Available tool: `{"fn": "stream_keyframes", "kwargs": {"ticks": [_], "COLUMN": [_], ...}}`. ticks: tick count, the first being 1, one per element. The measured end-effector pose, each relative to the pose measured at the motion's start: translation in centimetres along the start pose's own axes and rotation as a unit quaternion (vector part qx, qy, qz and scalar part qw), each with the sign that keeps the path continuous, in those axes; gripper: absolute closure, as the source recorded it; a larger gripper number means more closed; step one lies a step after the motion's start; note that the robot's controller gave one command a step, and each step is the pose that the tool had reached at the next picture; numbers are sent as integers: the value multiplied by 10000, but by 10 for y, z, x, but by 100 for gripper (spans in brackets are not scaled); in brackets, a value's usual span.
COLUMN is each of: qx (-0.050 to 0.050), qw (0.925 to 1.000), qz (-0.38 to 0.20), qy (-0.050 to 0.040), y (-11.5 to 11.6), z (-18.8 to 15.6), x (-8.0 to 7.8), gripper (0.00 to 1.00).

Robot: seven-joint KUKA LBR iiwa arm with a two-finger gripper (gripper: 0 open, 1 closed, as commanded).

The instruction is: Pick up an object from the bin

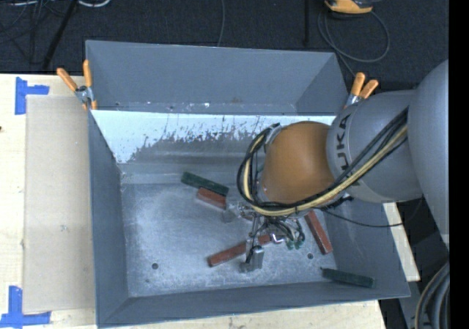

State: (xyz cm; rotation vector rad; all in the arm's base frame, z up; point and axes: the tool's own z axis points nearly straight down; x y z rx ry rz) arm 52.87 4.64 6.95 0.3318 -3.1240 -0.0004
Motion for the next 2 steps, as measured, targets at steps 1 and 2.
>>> {"fn": "stream_keyframes", "kwargs": {"ticks": [1,2], "qx": [-4,6], "qw": [10000,9999], "qz": [13,125], "qy": [1,-47], "y": [0,-3], "z": [0,-140], "x": [0,-16], "gripper": [100,100]}}
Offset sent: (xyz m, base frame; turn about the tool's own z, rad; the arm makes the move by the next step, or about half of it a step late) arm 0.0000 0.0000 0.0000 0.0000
